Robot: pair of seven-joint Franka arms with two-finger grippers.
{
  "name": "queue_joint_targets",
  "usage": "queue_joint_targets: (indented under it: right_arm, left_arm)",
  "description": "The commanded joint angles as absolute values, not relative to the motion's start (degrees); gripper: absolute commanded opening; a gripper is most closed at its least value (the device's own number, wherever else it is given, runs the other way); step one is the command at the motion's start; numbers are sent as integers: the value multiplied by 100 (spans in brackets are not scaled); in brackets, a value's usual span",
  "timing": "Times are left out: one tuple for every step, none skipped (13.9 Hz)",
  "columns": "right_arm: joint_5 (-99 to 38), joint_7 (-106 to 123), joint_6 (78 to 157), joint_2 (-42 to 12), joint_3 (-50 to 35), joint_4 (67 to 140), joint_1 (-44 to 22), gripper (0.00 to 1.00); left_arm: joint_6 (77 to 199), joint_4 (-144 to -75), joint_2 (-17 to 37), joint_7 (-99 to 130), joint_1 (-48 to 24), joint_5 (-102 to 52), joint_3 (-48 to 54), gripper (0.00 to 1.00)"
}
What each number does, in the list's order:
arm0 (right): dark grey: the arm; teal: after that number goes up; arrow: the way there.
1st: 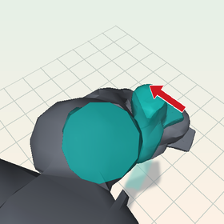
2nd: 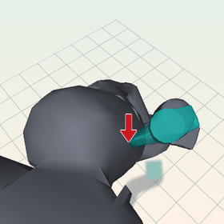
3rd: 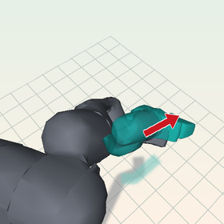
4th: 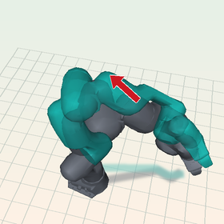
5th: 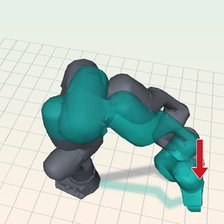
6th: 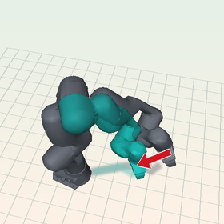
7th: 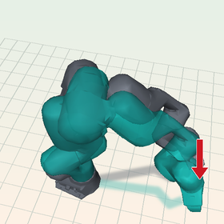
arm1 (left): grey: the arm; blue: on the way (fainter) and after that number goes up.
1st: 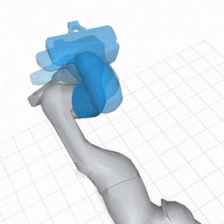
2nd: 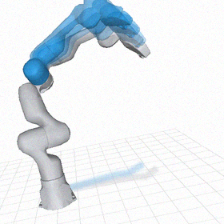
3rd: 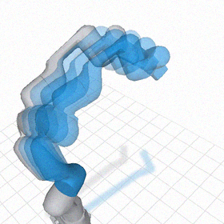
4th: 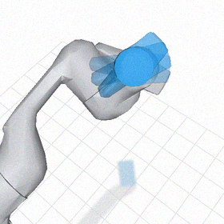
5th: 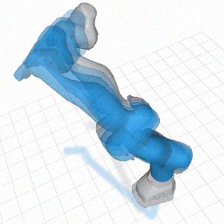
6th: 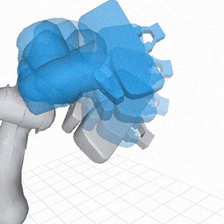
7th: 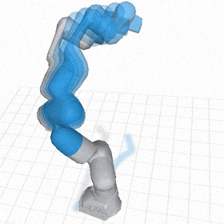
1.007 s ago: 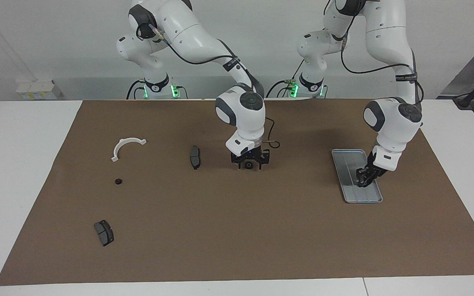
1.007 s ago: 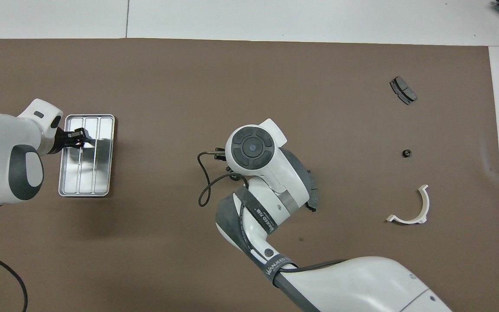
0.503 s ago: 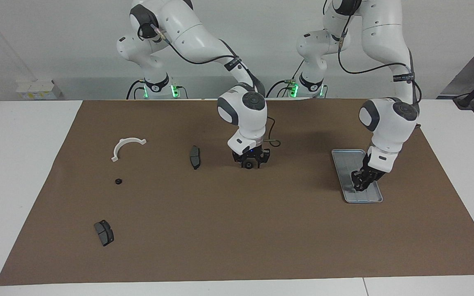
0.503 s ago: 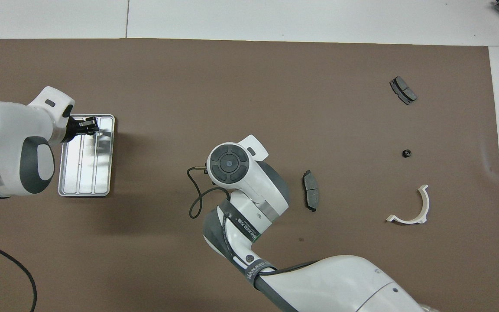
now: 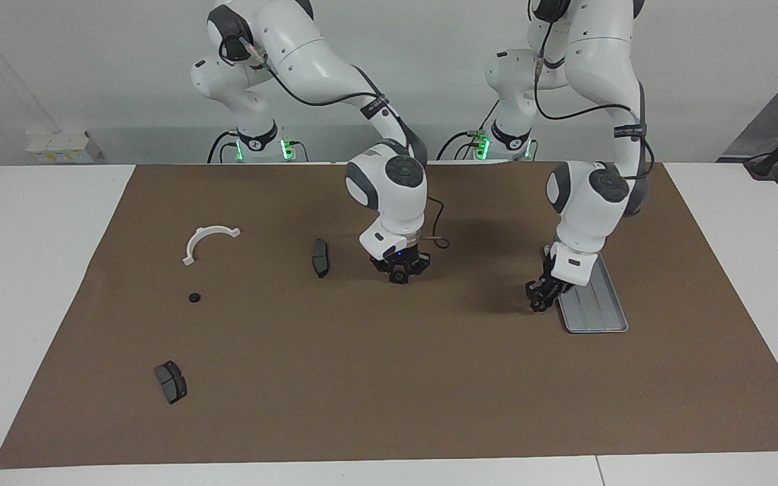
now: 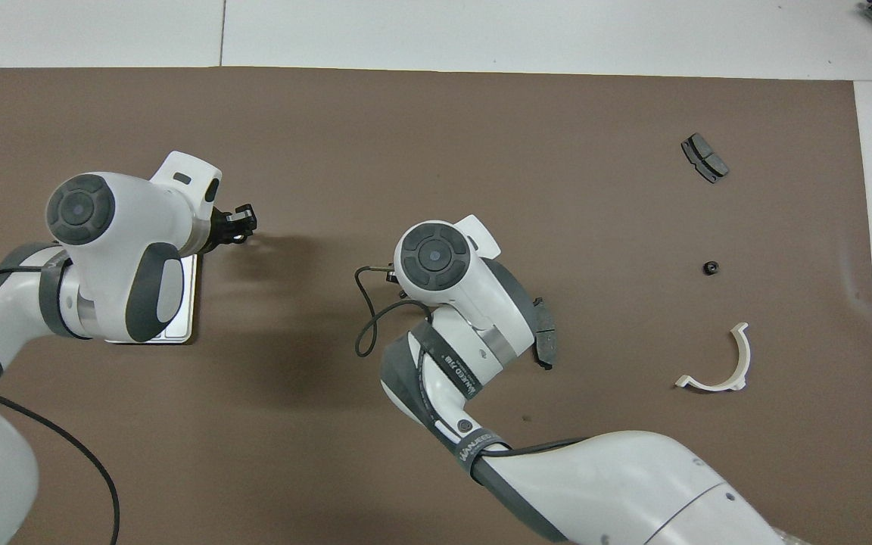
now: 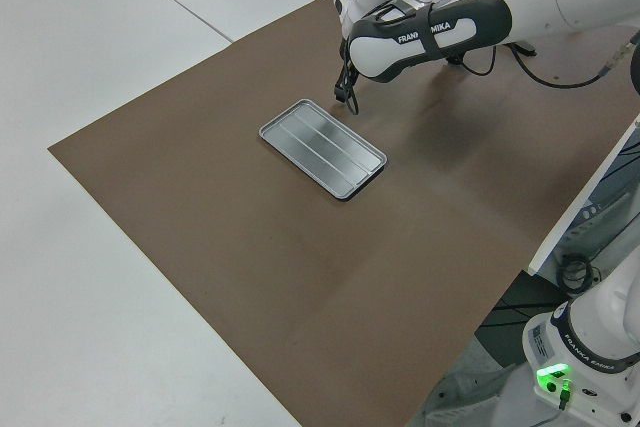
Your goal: Place bearing gear from tray to pile
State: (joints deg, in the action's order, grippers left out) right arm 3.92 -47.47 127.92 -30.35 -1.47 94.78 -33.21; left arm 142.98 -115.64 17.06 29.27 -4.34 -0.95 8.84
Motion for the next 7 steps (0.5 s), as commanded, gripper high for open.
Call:
queue_joint_targets:
  right_arm:
    - [501,-4361,12647,-2524,-220,9868,-2797,0]
    - [501,-4029,12674,-2279,-220,10192,-2551,0]
    - [501,-3634,12778,-1998,-220,10596,-2227,0]
    - [501,-3378,12892,-1830,-220,10852,-2032,0]
    - [492,-3210,13033,-1689,-220,11098,-1848,0]
    - [492,-3043,13104,-1583,-228,11292,-1672,0]
    - [492,-2824,13148,-1478,-229,11494,-1531,0]
  left_arm:
    - [14124,-11487,1670,3705,-1017,-18,800,18]
    - [14141,-11487,1670,4074,-1298,-18,800,18]
    - [14176,-11487,1661,4417,-1640,-18,800,18]
    - [14185,-11487,1661,4664,-1913,-18,800,18]
    - [14194,-11487,1652,4824,-2160,-18,800,19]
    - [14194,-11487,1652,4930,-2371,-18,800,22]
    - [14194,-11496,1626,5000,-2556,-18,809,25]
